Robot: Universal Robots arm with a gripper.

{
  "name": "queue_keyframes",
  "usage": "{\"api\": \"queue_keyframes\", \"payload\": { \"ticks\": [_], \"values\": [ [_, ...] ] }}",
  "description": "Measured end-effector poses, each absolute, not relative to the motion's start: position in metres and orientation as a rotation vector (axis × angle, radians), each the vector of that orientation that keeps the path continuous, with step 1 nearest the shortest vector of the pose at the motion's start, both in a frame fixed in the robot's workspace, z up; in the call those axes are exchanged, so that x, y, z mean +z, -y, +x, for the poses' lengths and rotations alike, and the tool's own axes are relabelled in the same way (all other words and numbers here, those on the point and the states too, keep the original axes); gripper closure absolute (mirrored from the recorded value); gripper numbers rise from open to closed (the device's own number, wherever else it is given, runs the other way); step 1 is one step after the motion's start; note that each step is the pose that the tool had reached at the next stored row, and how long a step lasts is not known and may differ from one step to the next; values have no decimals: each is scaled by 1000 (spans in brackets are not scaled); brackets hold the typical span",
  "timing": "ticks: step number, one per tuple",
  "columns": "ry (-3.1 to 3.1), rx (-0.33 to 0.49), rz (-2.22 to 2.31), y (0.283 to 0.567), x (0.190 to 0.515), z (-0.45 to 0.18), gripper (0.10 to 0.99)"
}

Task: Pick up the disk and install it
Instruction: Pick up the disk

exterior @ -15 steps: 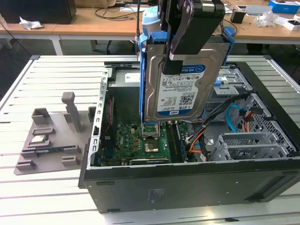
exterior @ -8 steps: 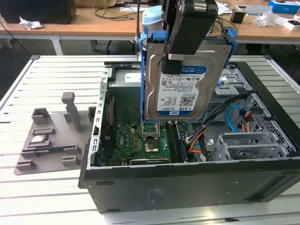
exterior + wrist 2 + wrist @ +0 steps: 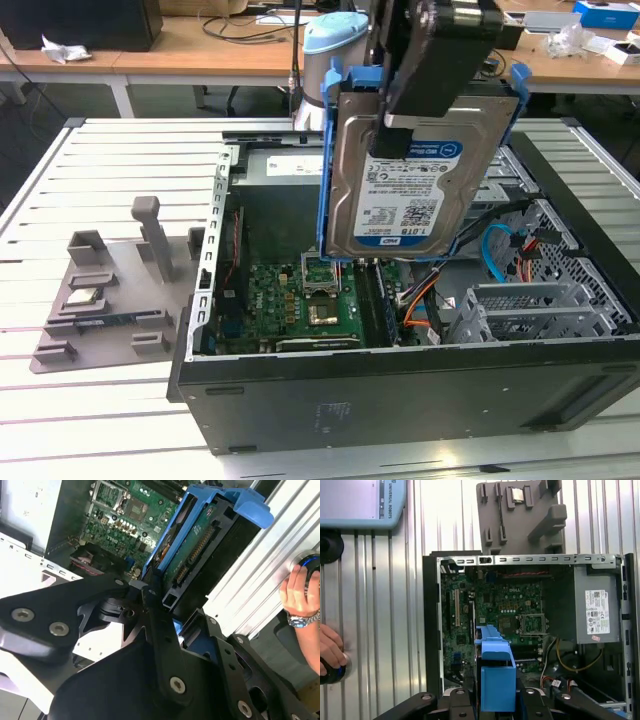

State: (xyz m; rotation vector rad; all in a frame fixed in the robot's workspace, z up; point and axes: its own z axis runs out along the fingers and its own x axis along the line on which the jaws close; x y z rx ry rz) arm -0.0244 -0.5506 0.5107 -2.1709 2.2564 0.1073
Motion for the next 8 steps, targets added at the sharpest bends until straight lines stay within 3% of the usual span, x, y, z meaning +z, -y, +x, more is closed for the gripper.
{"api": "queue_keyframes", "payload": {
  "ticks": [8],
  "values": [
    [-2257, 109, -2171, 550, 511, 6, 722]
  ]
}}
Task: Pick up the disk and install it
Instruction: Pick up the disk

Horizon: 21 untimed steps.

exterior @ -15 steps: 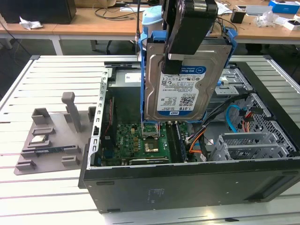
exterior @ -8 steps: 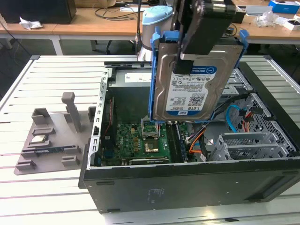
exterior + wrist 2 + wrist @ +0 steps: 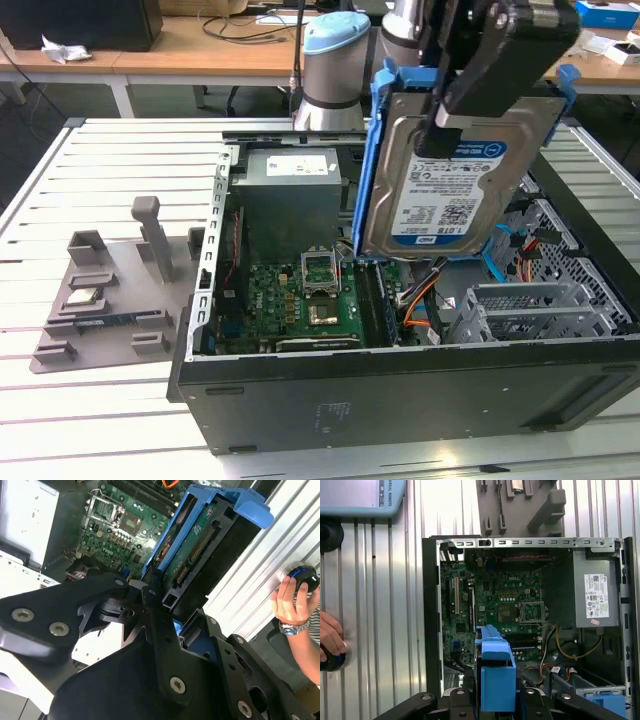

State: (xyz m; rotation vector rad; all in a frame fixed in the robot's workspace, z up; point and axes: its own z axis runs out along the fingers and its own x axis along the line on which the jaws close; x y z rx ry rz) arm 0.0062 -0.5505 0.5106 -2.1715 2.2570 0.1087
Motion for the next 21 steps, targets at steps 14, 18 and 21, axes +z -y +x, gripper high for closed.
{"api": "queue_keyframes", "payload": {
  "ticks": [14, 18, 21],
  "values": [
    [-2258, 110, -2172, 551, 511, 55, 722],
    [-2258, 110, -2172, 551, 511, 69, 722],
    [-2258, 110, -2172, 551, 511, 76, 722]
  ]
}}
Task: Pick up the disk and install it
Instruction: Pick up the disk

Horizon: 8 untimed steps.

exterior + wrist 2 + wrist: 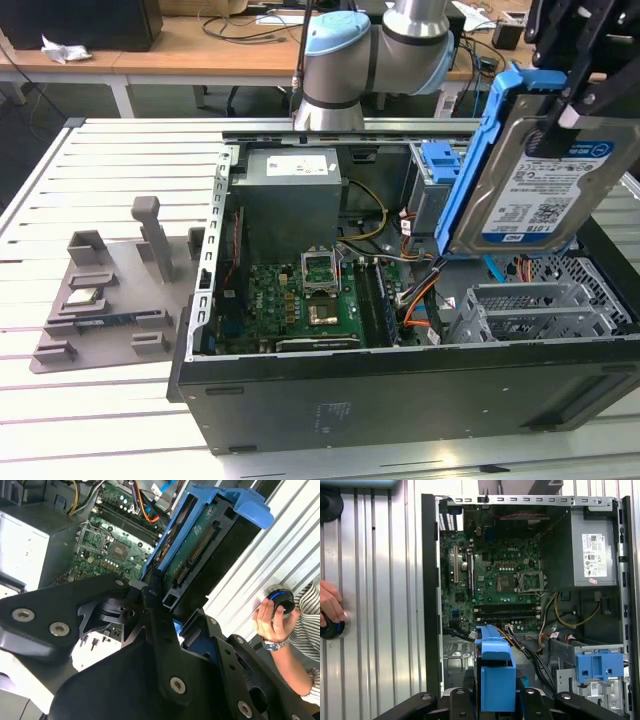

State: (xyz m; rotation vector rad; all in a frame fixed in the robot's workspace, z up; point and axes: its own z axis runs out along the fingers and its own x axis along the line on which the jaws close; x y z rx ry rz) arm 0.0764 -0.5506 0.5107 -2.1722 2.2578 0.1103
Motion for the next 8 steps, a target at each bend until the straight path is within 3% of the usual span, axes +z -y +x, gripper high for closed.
{"api": "queue_keyframes", "payload": {
  "ticks": [8],
  "values": [
    [-2258, 111, -2172, 551, 511, 100, 722]
  ]
}}
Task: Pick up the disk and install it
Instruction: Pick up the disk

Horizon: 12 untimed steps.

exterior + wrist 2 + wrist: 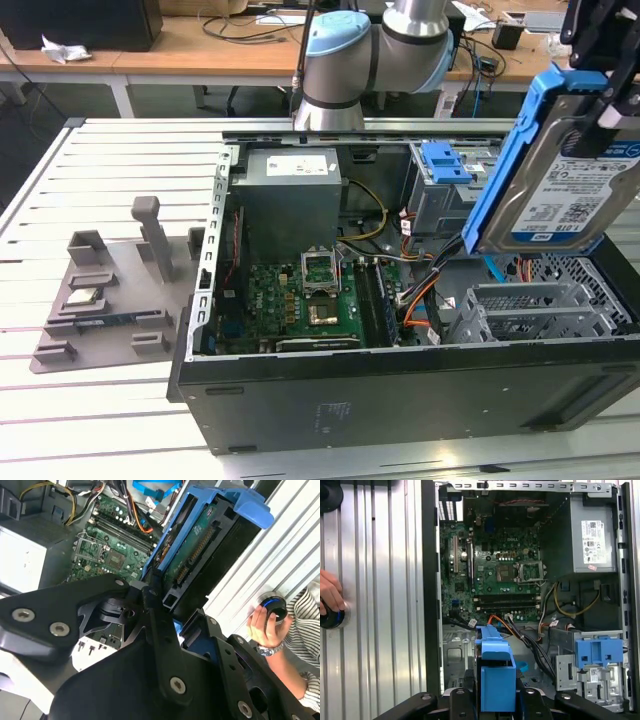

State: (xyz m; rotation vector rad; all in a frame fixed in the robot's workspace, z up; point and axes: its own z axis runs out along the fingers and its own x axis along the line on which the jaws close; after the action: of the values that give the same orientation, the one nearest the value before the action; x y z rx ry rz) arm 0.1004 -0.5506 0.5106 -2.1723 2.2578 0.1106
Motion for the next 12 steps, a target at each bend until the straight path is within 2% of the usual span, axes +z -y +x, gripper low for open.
{"api": "queue_keyframes", "payload": {
  "ticks": [12],
  "values": [
    [-2258, 111, -2173, 551, 502, 116, 722]
  ]
}}
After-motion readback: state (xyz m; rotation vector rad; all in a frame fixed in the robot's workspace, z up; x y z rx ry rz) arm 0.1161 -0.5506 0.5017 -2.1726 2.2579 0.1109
